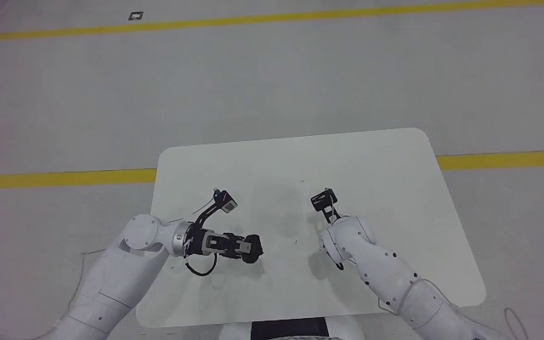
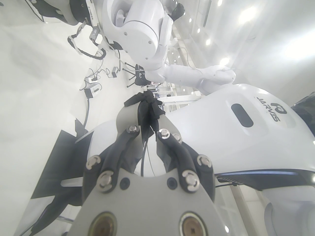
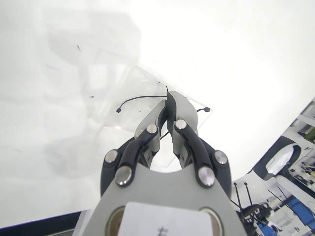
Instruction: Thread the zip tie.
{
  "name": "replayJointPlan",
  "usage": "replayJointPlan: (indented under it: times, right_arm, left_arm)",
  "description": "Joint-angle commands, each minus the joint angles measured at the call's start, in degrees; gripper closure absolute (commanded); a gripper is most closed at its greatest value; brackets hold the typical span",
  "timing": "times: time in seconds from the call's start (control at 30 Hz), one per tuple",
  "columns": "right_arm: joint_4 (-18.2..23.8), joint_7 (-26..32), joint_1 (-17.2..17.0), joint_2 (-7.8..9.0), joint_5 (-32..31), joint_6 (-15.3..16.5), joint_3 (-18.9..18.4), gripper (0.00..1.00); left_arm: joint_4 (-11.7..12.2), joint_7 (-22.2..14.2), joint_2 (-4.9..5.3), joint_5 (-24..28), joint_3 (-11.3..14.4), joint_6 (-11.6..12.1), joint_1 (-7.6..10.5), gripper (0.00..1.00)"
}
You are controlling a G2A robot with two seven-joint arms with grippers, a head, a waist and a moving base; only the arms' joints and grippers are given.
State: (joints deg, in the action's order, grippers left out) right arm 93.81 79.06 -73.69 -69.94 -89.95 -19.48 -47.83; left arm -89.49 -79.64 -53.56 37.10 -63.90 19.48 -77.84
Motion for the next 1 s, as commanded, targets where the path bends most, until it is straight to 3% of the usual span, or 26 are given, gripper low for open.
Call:
replayJointPlan:
  times: [0.0,0.57,0.97]
  right_arm:
    - [-0.63,0.11,0.83,0.34,0.00,0.00,1.08,1.00]
    - [-3.25,0.59,4.36,1.26,0.00,0.00,5.83,1.00]
    - [1.82,0.59,-1.30,0.48,0.00,0.00,0.15,1.00]
  left_arm:
    - [0.00,0.00,0.00,0.00,0.00,0.00,0.00,1.00]
    - [0.00,0.00,0.00,0.00,0.00,0.00,0.00,1.00]
    - [0.00,0.00,0.00,0.00,0.00,0.00,0.00,1.00]
